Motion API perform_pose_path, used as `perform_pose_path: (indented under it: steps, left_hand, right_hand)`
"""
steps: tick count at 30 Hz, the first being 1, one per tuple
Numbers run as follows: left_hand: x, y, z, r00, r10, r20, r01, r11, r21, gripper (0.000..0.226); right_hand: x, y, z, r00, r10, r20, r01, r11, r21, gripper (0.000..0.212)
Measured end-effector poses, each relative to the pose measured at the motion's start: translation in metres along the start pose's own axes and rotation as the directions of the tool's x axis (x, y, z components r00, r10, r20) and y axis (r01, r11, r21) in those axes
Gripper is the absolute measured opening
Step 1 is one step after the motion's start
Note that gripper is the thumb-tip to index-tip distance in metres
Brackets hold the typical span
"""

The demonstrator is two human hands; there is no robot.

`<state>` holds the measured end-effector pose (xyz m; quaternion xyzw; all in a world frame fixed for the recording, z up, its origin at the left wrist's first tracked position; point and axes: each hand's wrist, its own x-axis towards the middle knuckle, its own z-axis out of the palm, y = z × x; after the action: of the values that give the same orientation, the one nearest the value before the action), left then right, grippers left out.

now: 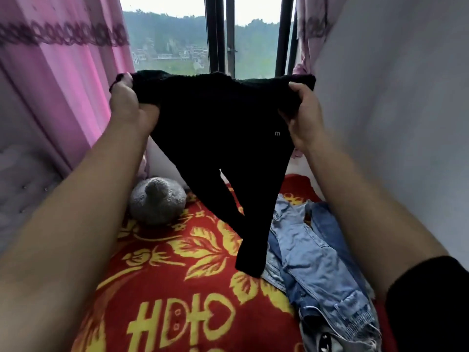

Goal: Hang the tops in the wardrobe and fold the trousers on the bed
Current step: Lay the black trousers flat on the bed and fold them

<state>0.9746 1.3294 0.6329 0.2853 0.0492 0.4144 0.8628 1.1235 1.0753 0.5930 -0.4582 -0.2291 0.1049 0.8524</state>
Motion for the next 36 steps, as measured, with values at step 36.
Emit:
perform_pose_path:
  steps: [36]
  left_hand:
    - [-0.411,-0.191,-0.566,0.231,-0.004,-0.973,0.939,0.263,0.222,0.05]
  right_hand:
    - [-0.516,0.387,-0.227,-0.037,0.743,-0.668,-0.98,0.104,0.171,0.012]
